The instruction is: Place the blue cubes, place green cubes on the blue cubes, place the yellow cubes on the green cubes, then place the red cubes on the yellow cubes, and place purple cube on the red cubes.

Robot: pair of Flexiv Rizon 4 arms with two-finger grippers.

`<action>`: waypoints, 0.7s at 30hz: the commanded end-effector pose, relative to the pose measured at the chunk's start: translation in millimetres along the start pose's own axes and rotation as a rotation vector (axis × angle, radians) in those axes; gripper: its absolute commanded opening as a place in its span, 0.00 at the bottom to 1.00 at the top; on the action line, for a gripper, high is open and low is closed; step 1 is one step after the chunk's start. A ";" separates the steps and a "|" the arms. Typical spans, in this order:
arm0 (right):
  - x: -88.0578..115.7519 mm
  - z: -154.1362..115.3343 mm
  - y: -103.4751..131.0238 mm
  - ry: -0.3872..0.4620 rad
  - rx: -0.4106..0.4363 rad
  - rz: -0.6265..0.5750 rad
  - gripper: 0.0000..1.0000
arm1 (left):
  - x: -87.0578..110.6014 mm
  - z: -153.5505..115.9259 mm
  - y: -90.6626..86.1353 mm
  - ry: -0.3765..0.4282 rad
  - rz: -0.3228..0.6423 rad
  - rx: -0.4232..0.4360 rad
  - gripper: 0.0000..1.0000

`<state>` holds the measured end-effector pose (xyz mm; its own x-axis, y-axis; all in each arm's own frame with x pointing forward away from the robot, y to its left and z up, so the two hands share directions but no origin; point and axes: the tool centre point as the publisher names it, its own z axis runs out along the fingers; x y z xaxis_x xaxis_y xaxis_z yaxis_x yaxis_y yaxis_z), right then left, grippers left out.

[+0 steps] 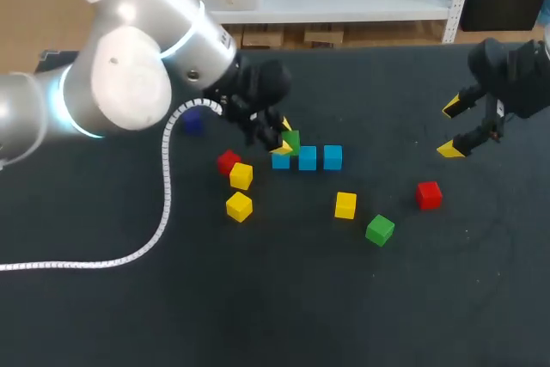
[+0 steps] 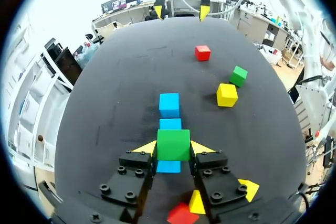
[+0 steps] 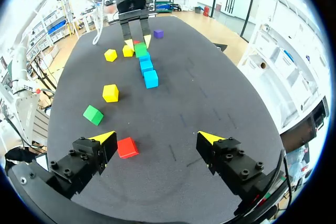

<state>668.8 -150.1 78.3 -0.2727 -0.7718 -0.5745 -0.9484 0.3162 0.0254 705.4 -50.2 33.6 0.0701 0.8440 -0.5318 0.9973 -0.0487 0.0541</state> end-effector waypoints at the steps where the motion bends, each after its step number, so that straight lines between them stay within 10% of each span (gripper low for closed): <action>1: 0.2 0.4 -0.4 -0.002 -0.001 -0.001 1.00 | -1.5 4.1 8.5 0.014 0.000 0.015 0.00; 21: 0.2 0.4 -0.4 -0.002 -0.001 -0.001 1.00 | 4.6 12.9 7.4 0.051 -0.001 0.037 0.00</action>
<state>668.8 -150.1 78.3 -0.2727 -0.7718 -0.5745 -0.9484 0.3162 0.0254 711.4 -51.6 21.7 0.0693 0.8677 -0.4922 0.9975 -0.0654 0.0250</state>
